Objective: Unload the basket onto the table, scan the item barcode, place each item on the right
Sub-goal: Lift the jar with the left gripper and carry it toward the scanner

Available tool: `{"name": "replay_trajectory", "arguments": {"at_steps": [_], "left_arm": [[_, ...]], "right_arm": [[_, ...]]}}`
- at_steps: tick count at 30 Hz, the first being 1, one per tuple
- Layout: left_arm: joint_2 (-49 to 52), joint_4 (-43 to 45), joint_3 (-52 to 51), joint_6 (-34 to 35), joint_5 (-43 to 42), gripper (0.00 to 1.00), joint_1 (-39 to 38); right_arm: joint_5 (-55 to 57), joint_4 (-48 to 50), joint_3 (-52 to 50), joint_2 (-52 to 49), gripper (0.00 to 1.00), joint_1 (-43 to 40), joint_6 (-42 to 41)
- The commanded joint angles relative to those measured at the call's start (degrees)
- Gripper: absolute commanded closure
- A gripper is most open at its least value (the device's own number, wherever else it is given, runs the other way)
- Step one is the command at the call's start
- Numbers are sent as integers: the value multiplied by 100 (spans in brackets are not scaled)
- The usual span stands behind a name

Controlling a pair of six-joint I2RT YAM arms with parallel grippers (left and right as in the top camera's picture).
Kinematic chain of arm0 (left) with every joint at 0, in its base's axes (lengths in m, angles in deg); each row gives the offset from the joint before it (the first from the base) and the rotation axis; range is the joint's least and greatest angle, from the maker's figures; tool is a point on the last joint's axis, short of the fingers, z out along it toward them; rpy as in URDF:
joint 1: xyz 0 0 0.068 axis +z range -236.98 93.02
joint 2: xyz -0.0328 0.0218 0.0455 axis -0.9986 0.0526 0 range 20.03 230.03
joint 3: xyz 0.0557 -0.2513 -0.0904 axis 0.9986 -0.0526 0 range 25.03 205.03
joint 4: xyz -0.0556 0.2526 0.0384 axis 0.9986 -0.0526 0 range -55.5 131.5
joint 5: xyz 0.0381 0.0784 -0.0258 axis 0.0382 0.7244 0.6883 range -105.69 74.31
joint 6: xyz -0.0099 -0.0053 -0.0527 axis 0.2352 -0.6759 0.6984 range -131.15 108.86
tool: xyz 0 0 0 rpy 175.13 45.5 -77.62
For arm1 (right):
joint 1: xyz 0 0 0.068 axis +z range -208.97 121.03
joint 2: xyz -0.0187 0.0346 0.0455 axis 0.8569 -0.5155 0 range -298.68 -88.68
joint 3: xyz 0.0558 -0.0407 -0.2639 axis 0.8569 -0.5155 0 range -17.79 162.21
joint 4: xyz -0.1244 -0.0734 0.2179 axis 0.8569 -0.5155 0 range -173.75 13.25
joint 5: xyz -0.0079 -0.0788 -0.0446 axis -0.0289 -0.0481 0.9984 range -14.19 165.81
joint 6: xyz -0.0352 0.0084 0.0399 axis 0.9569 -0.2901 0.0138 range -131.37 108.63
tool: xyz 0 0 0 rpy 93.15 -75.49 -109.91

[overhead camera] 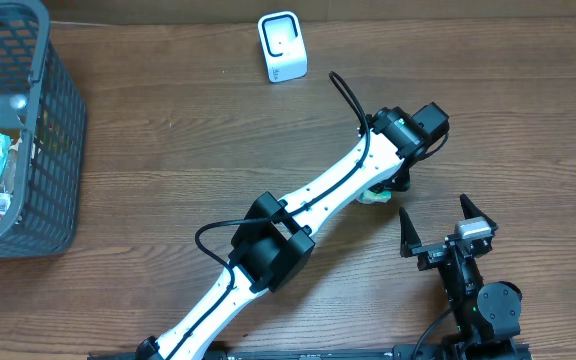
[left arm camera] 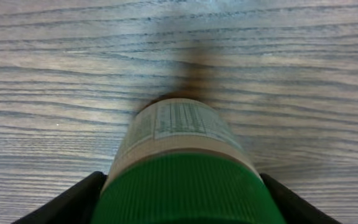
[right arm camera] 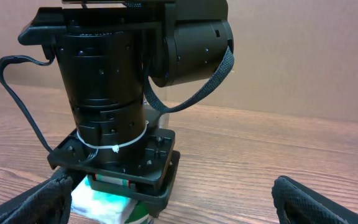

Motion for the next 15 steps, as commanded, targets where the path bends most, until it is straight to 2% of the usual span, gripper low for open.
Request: {"name": "replay_trajectory", "arguments": {"at_steps": [1,3,10,15], "left_arm": [[-2,0,9,96,94,12,37],[-2,0,9,83,26,0,37],[-125,-7,267,-380,-219,1,221],[-404,-48,660,-1134,-782,0,527]], "right_arm": [[72,33,-59,42,0,-7,-15],[74,33,-59,42,0,-7,-15],[72,33,-59,42,0,-7,-15],[72,33,-59,42,0,-7,-15]]}}
